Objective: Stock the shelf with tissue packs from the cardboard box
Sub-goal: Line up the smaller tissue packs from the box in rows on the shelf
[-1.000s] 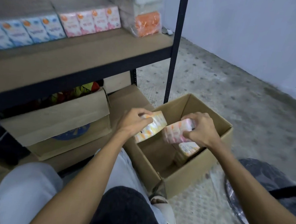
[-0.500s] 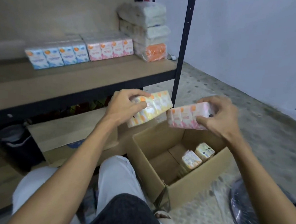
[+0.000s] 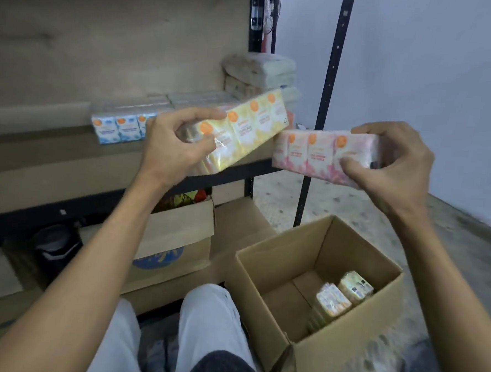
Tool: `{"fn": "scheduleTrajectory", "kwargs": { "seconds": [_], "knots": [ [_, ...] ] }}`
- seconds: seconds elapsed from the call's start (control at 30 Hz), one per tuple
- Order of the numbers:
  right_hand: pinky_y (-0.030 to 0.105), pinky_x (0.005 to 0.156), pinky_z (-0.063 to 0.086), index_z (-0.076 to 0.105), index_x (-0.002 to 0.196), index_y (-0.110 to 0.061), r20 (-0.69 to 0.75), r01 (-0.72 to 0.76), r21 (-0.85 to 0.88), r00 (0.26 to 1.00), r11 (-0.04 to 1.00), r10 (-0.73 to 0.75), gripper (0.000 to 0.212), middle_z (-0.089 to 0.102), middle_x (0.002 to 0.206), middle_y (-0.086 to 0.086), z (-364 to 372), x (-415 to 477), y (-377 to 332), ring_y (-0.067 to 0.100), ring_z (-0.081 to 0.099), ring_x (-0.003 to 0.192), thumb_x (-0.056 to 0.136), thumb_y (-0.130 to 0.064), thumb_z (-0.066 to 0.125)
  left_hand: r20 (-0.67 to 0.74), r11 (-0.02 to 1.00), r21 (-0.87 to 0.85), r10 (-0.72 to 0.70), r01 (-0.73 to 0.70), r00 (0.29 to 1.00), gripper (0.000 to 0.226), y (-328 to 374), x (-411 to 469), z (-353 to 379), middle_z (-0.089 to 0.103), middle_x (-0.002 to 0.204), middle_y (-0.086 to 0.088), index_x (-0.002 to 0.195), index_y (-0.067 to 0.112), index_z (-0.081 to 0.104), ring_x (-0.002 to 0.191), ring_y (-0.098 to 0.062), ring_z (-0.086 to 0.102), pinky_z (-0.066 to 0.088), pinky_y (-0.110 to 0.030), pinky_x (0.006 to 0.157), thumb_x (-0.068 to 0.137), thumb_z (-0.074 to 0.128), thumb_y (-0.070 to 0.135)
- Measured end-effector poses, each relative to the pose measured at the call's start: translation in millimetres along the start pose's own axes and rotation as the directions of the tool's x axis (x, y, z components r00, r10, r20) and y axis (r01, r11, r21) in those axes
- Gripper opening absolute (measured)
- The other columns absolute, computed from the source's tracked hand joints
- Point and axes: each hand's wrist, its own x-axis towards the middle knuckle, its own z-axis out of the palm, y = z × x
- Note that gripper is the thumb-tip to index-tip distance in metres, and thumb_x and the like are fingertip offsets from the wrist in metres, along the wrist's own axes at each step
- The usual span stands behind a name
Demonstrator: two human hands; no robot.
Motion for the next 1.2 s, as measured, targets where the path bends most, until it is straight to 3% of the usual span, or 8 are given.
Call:
{"fn": "scheduleTrajectory", "kwargs": {
  "seconds": [0.13, 0.2, 0.3, 0.37, 0.4, 0.6, 0.93, 1.2],
  "knots": [
    [0.036, 0.072, 0.049, 0.068, 0.095, -0.023, 0.000, 0.066, 0.054, 0.998, 0.996, -0.066, 0.032, 0.062, 0.097, -0.009, 27.1, 12.1, -10.2, 0.020, 0.058, 0.094, 0.064, -0.020, 0.077, -0.070, 0.996, 0.076, 0.055, -0.050, 0.996, 0.034, -5.1, 7.9, -28.9, 0.068, 0.118, 0.004, 0.106, 0.018, 0.072, 0.105, -0.009, 0.066, 0.059, -0.044, 0.075, 0.075, 0.061, 0.014],
    [0.032, 0.073, 0.048, 0.068, 0.096, -0.020, 0.025, 0.091, 0.081, 0.995, 0.993, -0.094, 0.033, 0.063, 0.099, -0.008, 45.6, 16.0, -12.4, 0.019, 0.058, 0.096, 0.065, -0.019, 0.078, -0.091, 0.991, 0.125, 0.063, -0.051, 0.994, 0.033, -11.6, 11.0, -42.6, 0.069, 0.117, 0.007, 0.105, 0.017, 0.073, 0.106, -0.010, 0.065, 0.058, -0.046, 0.077, 0.075, 0.061, 0.013],
    [0.032, 0.080, 0.049, 0.069, 0.099, -0.017, 0.052, 0.120, 0.149, 0.990, 0.981, -0.129, 0.035, 0.062, 0.102, -0.012, 78.9, 19.1, -12.8, 0.017, 0.058, 0.099, 0.065, -0.016, 0.080, -0.098, 0.980, 0.192, 0.074, -0.054, 0.992, 0.034, -27.0, 12.5, -61.9, 0.069, 0.116, 0.004, 0.104, 0.017, 0.074, 0.108, -0.006, 0.064, 0.057, -0.034, 0.082, 0.073, 0.062, 0.009],
    [0.034, 0.084, 0.049, 0.069, 0.099, -0.014, 0.061, 0.146, 0.187, 0.985, 0.972, -0.159, 0.036, 0.062, 0.102, -0.011, 102.6, 19.7, -12.6, 0.015, 0.058, 0.100, 0.065, -0.013, 0.081, -0.106, 0.966, 0.256, 0.072, -0.043, 0.992, 0.034, -39.8, 11.5, -74.4, 0.069, 0.116, 0.003, 0.103, 0.018, 0.074, 0.100, 0.000, 0.064, 0.053, -0.014, 0.070, 0.073, 0.063, 0.007],
    [0.034, 0.086, 0.048, 0.070, 0.098, -0.012, 0.071, 0.155, 0.198, 0.983, 0.968, -0.172, 0.036, 0.063, 0.101, -0.007, 114.6, 19.5, -12.1, 0.014, 0.058, 0.100, 0.065, -0.013, 0.081, -0.111, 0.958, 0.286, 0.069, -0.035, 0.991, 0.034, -46.4, 10.8, -80.3, 0.070, 0.115, 0.003, 0.103, 0.019, 0.074, 0.096, 0.002, 0.065, 0.050, -0.011, 0.065, 0.073, 0.063, 0.009],
    [0.045, 0.087, 0.048, 0.070, 0.099, -0.010, 0.157, 0.158, 0.235, 0.968, 0.959, -0.197, 0.036, 0.065, 0.103, 0.003, 174.2, 13.7, -2.0, 0.021, 0.059, 0.102, 0.066, -0.020, 0.080, -0.141, 0.938, 0.344, 0.004, 0.045, 0.990, 0.036, -81.9, 5.7, -108.5, 0.069, 0.113, 0.010, 0.101, 0.025, 0.075, 0.103, 0.000, 0.065, 0.057, -0.024, 0.077, 0.069, 0.063, 0.014],
    [0.031, 0.090, 0.042, 0.067, 0.098, -0.015, 0.257, 0.105, 0.223, 0.953, 0.969, -0.163, 0.038, 0.062, 0.104, 0.003, 219.6, 14.2, 12.3, 0.021, 0.055, 0.103, 0.063, -0.023, 0.081, -0.193, 0.898, 0.434, 0.019, 0.068, 0.981, 0.038, -115.9, -1.1, -125.2, 0.068, 0.118, 0.008, 0.104, 0.022, 0.074, 0.118, -0.005, 0.058, 0.046, -0.038, 0.103, 0.069, 0.063, 0.015],
    [0.028, 0.087, 0.040, 0.065, 0.098, -0.017, 0.281, 0.071, 0.201, 0.951, 0.977, -0.127, 0.038, 0.061, 0.104, 0.002, 240.0, 10.7, 18.3, 0.023, 0.053, 0.103, 0.063, -0.028, 0.077, -0.228, 0.857, 0.509, 0.044, 0.081, 0.973, 0.033, -124.6, -8.4, -124.7, 0.071, 0.107, 0.009, 0.100, 0.020, 0.076, 0.109, -0.007, 0.063, 0.048, -0.033, 0.099, 0.069, 0.065, 0.015]
  ]
}}
